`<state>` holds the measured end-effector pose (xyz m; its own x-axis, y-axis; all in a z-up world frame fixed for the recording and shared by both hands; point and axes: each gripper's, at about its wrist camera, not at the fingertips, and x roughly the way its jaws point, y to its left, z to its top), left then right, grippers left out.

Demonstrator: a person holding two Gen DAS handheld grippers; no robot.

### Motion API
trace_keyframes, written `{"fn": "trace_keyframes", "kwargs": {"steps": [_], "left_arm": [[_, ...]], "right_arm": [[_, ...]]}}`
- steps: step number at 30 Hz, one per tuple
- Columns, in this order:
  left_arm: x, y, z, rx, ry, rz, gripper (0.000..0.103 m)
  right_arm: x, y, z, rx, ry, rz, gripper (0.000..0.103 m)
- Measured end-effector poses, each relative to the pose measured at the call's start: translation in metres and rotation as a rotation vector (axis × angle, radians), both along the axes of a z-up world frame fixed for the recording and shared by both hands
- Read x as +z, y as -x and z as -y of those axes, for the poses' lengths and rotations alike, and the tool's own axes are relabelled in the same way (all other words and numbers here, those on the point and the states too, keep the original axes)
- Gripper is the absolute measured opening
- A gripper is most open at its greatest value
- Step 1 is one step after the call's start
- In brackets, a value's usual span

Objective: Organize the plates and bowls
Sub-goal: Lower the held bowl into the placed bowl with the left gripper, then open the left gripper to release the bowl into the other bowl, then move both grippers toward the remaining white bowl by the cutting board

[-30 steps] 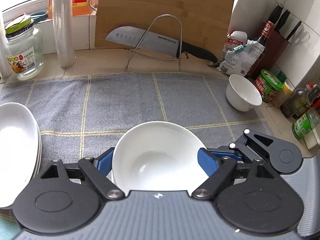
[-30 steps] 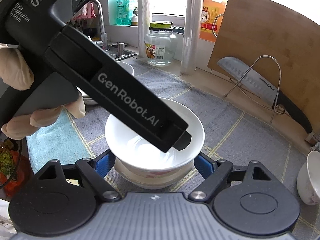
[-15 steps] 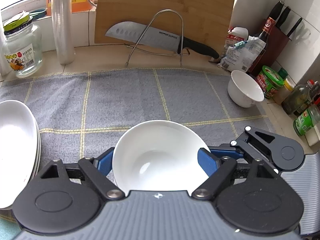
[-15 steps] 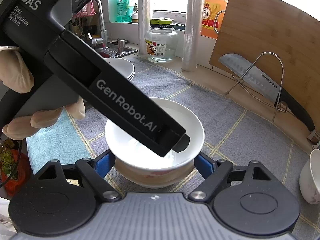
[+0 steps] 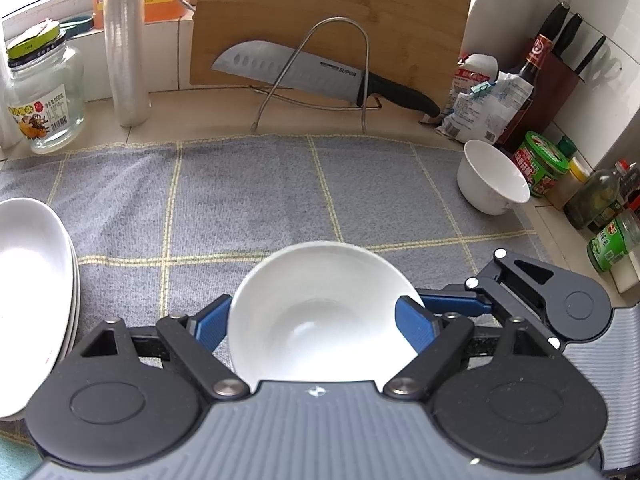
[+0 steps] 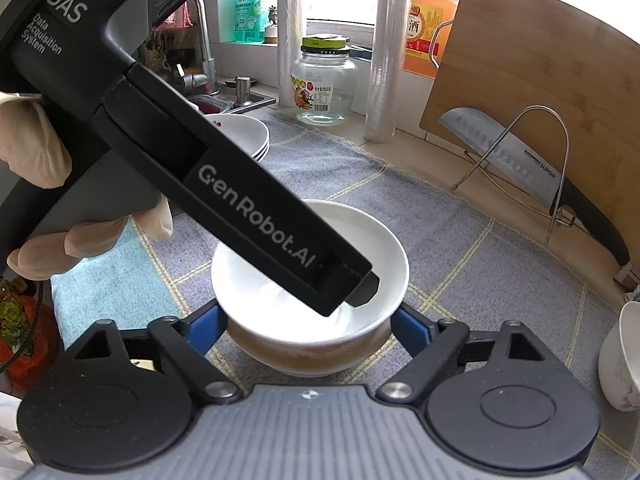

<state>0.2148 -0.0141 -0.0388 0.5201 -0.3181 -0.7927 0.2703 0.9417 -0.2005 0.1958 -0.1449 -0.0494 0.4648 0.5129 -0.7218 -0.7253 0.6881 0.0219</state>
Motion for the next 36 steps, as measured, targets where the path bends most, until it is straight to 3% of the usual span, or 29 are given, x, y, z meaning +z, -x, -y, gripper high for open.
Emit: {"fn": "trace_keyframes", "kwargs": {"steps": [2, 16, 27, 34, 36], "left_arm": [[0.001, 0.001, 0.000, 0.002, 0.001, 0.012, 0.087], [0.018, 0.022, -0.009, 0.075, 0.010, 0.192, 0.094], [0.021, 0.049, -0.001, 0.128, 0.063, 0.220, 0.095], [0.028, 0.067, 0.023, 0.056, 0.061, 0.315, 0.100], [0.030, 0.068, 0.031, 0.011, 0.068, 0.301, 0.100]], "right_arm": [[0.000, 0.000, 0.000, -0.003, -0.004, 0.011, 0.103], [0.003, 0.003, 0.021, -0.019, -0.067, 0.008, 0.103], [0.007, 0.012, 0.058, -0.074, -0.086, 0.028, 0.103], [0.006, 0.020, 0.089, -0.140, -0.084, 0.030, 0.103], [0.006, 0.022, 0.097, -0.171, -0.087, 0.030, 0.103]]}}
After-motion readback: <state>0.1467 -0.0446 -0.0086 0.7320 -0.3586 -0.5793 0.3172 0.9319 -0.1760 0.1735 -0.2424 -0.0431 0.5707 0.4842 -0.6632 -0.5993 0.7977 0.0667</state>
